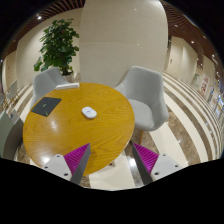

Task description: Arrange mouse

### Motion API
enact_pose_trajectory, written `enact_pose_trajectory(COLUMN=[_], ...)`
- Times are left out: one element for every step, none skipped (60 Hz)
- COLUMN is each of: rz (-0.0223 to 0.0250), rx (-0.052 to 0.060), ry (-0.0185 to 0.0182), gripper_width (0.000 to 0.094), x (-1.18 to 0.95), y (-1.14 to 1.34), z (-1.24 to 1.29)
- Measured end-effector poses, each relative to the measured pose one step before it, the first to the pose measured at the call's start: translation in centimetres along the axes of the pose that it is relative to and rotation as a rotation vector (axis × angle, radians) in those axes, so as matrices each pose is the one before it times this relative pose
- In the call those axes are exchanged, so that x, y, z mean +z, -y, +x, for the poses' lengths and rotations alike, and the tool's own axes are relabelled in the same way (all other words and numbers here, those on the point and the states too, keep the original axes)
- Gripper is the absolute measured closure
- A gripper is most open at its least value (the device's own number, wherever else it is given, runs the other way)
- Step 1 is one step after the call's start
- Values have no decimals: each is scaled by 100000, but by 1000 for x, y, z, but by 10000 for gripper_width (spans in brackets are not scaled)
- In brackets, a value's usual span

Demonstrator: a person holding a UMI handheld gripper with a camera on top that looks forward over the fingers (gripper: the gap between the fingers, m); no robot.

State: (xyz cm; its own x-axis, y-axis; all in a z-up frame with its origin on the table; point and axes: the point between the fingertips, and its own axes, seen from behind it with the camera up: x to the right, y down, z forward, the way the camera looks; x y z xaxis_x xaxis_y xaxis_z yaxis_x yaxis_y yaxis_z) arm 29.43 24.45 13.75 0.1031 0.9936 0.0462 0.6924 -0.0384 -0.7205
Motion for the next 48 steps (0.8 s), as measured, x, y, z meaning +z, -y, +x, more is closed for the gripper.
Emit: enact_pose_trajectory(rz=[-185, -150, -146, -135, -73, -75, -60, -31, -5, 14, -16, -56, -61, -71, -95, -121, -56, 10, 92, 161, 122, 92, 61, 66, 32, 27, -76, -86, -123, -31, 139, 237, 310, 322, 256, 281, 181, 120, -31, -151, -203, -69, 83, 296, 405, 397, 453, 369], rx=[-127, -240, -315, -333, -333, -411, -411, -448, -470, -447, -472, -530, -540, -544, -494, -425, -333, -322, -257, -255, -255, -305, -330, -326, -310, -284, -271, -290, -274, -295, -214, -234, -177, -145, -80, 7, 126, 170, 205, 237, 348, 442, 496, 504, 479, 423, 253, 19], ry=[327, 274, 272, 307, 384, 446, 590, 630, 639, 656, 693, 727, 777, 780, 809, 837, 787, 733, 701, 679, 679, 657, 647, 555, 479, 355, 204, 38, 7, -2, 13, -48, -150, -257, -373, -333, -381, -412, -444, -489, -465, -414, -313, -238, -136, -103, -111, -52], gripper_width=[70, 72, 73, 70, 71, 73, 70, 71, 71, 69, 70, 70, 70, 70, 72, 70, 70, 71, 69, 71, 70, 70, 71, 71, 70, 69, 69, 69, 69, 69, 69, 71, 69, 69, 70, 69, 70, 71, 71, 71, 71, 73, 68, 70, 71, 67, 69, 70], x=[296, 18, 25, 41, 38, 42, 82, 145, 99, 92, 125, 100, 105, 82, 56, 85, 90, 99, 180, 138, 135, -88, 466, 207, 240, 232, -18, 589, 70, 368, 385, 389, 397, 432, 410, 792, 465, 541, 549, 506, 319, 535, 547, 546, 869, 318, 638, 863], y=[204, -39, -25, 6, -165, -35, -11, 29, -6, -14, 29, -19, -37, -34, -27, -42, -43, -34, -33, 14, 43, -73, -31, -86, -39, -66, -127, -14, -103, -29, -22, 40, 11, 70, 75, 128, 92, 83, 86, 61, 90, 96, 171, 190, 315, 252, 287, 307], z=[184, -115, -132, -137, -251, -259, -309, -323, -337, -374, -458, -440, -462, -469, -479, -465, -508, -419, -465, -450, -406, -433, -230, -306, -265, -251, -264, -11, -258, -127, -78, -35, -9, 58, 119, 215, 121, 79, 133, 129, 1, 110, 35, 10, 80, -100, 6, 69])
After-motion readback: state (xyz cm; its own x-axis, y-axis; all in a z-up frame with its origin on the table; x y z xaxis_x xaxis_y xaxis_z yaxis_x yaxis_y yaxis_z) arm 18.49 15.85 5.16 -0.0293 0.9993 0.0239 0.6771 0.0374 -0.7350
